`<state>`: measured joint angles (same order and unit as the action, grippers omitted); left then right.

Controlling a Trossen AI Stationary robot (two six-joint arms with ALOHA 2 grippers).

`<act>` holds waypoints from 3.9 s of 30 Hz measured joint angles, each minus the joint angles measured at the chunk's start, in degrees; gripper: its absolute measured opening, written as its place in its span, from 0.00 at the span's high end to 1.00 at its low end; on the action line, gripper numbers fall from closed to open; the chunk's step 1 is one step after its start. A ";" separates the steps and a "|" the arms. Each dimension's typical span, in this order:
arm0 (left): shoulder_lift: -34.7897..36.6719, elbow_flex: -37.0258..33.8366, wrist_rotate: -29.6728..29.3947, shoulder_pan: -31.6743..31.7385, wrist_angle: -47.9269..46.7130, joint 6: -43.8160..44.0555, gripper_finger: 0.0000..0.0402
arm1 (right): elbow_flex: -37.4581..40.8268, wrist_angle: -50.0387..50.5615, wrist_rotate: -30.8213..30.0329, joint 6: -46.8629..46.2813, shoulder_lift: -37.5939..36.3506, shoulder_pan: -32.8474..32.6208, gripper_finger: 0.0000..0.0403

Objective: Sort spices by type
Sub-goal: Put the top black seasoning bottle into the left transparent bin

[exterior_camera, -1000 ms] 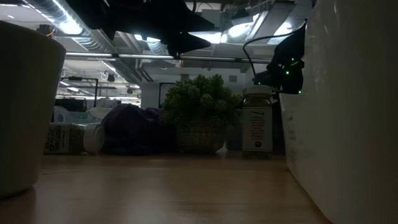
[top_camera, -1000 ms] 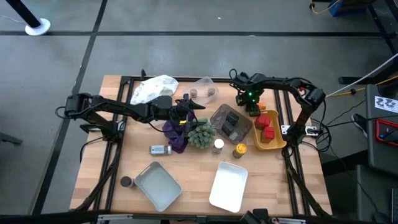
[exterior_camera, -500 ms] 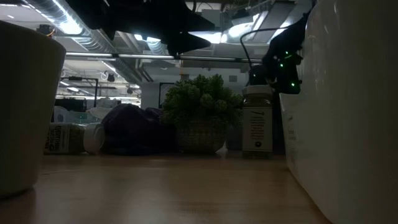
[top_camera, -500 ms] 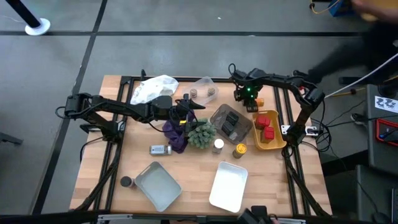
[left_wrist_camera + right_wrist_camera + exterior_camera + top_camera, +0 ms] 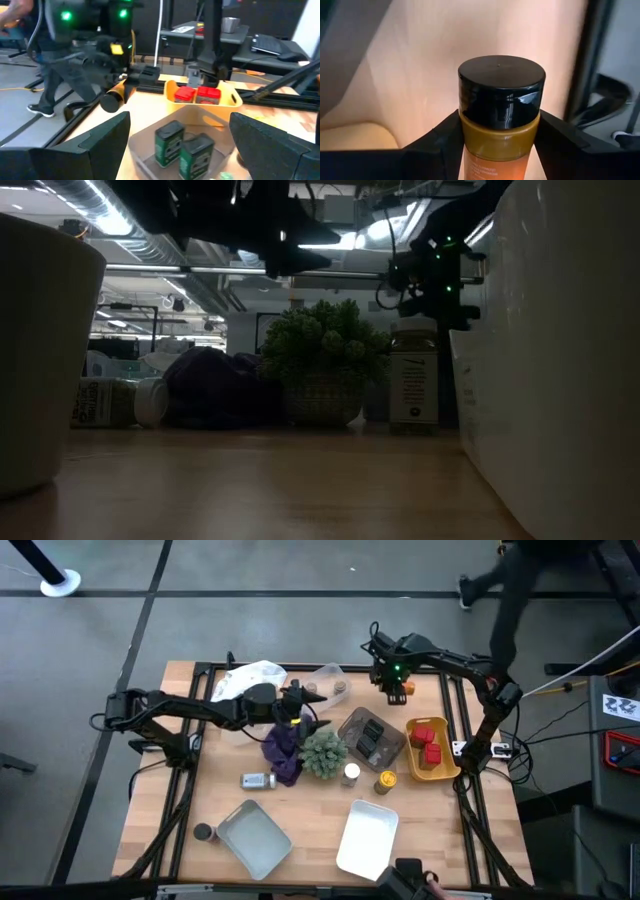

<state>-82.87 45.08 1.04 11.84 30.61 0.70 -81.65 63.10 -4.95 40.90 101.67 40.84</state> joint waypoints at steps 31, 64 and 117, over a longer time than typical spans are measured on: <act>-1.26 0.02 -0.20 4.23 -0.63 -6.94 0.19 | -5.85 -16.29 -7.22 -0.56 -0.04 -21.68 0.50; -9.07 0.02 -7.46 3.90 3.32 -14.63 0.19 | -5.83 -24.32 -0.76 -8.19 -0.04 -25.14 0.50; -2.21 0.02 -8.48 5.15 -5.53 -13.29 0.54 | -5.79 -25.19 -6.47 -8.91 -4.25 -24.13 0.34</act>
<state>-85.08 45.10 -7.44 16.99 25.08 -12.59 -87.44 37.91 -11.42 31.99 97.42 16.71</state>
